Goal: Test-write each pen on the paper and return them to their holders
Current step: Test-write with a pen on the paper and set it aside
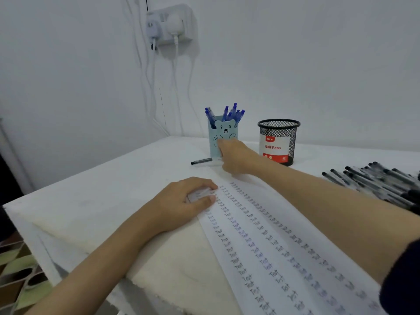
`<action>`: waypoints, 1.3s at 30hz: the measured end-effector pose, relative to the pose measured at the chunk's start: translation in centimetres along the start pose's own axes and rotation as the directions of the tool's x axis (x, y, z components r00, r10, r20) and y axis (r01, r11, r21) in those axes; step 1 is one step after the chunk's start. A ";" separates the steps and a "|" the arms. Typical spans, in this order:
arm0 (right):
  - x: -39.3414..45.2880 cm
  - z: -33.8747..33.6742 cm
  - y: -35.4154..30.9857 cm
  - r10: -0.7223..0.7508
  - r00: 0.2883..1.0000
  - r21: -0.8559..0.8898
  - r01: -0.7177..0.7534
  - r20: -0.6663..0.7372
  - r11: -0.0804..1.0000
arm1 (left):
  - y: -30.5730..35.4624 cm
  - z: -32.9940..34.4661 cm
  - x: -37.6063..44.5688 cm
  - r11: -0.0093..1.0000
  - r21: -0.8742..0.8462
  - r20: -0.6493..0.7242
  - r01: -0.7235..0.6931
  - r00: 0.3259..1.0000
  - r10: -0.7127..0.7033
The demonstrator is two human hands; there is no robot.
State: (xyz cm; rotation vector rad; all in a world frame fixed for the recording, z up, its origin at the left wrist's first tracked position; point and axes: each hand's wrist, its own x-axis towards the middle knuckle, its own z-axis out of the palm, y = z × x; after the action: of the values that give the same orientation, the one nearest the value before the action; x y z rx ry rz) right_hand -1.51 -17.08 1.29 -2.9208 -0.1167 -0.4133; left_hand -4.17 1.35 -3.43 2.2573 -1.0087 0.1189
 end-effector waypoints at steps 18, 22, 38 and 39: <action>-14.5 -9.9 -2.9 0.358 0.933 0.802 -0.229 0.020 0.552 | 5.3 -0.1 -2.5 0.998 0.042 0.003 -0.041 0.999 0.040; -17.4 -10.6 -1.6 0.302 0.950 0.858 -0.221 0.082 0.463 | 8.5 1.3 -3.8 0.996 -0.013 0.146 -0.085 0.986 0.086; -25.5 -5.9 1.5 0.426 0.905 0.848 -0.215 -0.013 0.484 | 11.6 5.1 -4.5 0.994 -0.005 0.191 -0.106 0.976 0.105; -25.6 -5.7 1.5 0.434 0.900 0.833 -0.213 -0.037 0.512 | 11.6 5.1 -4.5 0.994 -0.008 0.190 -0.105 0.976 0.105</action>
State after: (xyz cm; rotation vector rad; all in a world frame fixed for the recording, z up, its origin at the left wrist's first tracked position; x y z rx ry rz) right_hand -27.37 -20.95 -0.78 -1.8723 0.2324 -0.4790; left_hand -16.31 -4.53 -2.79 2.2494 -1.2288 -0.0521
